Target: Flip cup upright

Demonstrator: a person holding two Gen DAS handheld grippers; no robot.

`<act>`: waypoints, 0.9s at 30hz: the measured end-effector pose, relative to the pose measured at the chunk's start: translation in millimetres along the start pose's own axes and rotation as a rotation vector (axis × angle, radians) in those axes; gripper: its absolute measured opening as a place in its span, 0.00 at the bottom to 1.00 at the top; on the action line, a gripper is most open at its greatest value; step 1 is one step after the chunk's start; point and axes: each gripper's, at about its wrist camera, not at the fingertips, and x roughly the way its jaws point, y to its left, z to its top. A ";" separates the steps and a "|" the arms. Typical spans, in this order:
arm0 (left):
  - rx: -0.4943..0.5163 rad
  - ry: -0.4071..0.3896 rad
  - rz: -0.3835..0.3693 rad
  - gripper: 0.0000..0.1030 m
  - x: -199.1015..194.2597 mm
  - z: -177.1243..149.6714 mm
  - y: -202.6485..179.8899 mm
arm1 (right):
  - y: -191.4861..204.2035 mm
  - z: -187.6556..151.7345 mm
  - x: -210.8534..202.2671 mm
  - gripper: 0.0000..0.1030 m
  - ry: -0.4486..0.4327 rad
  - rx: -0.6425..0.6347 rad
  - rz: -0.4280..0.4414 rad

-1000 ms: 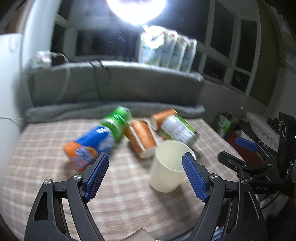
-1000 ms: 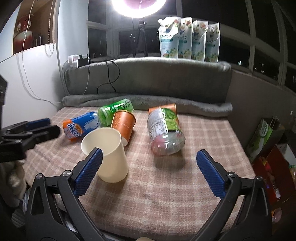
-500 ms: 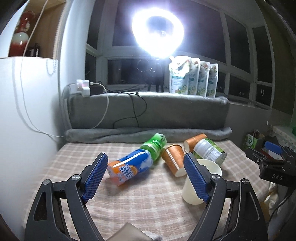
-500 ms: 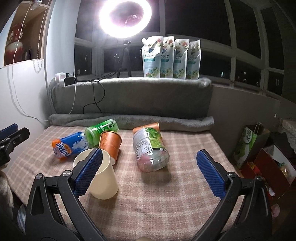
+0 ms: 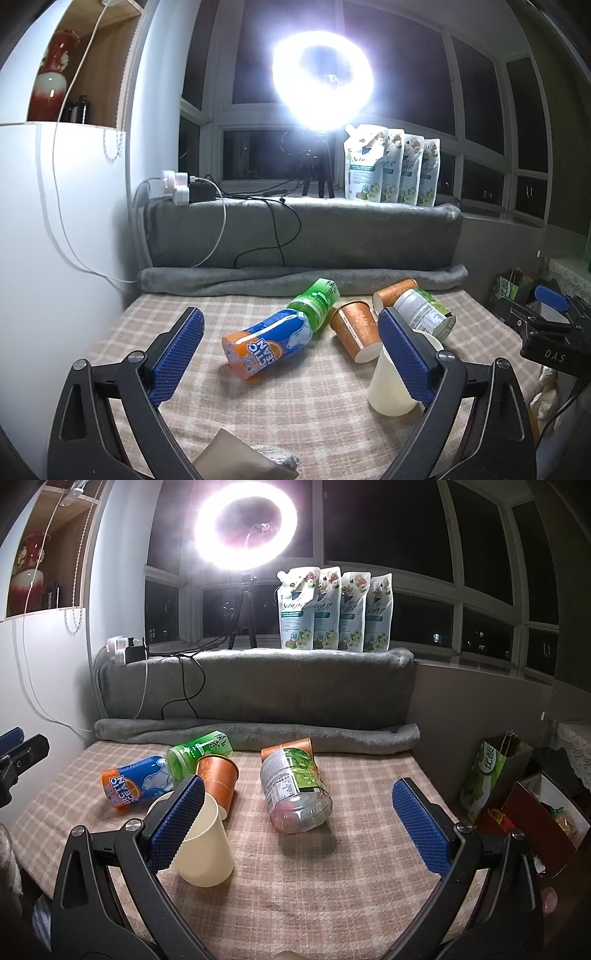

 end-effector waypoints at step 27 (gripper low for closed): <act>0.008 0.015 -0.001 0.92 3.9 -1.6 -1.5 | 0.1 -1.8 1.3 1.00 0.007 0.001 0.003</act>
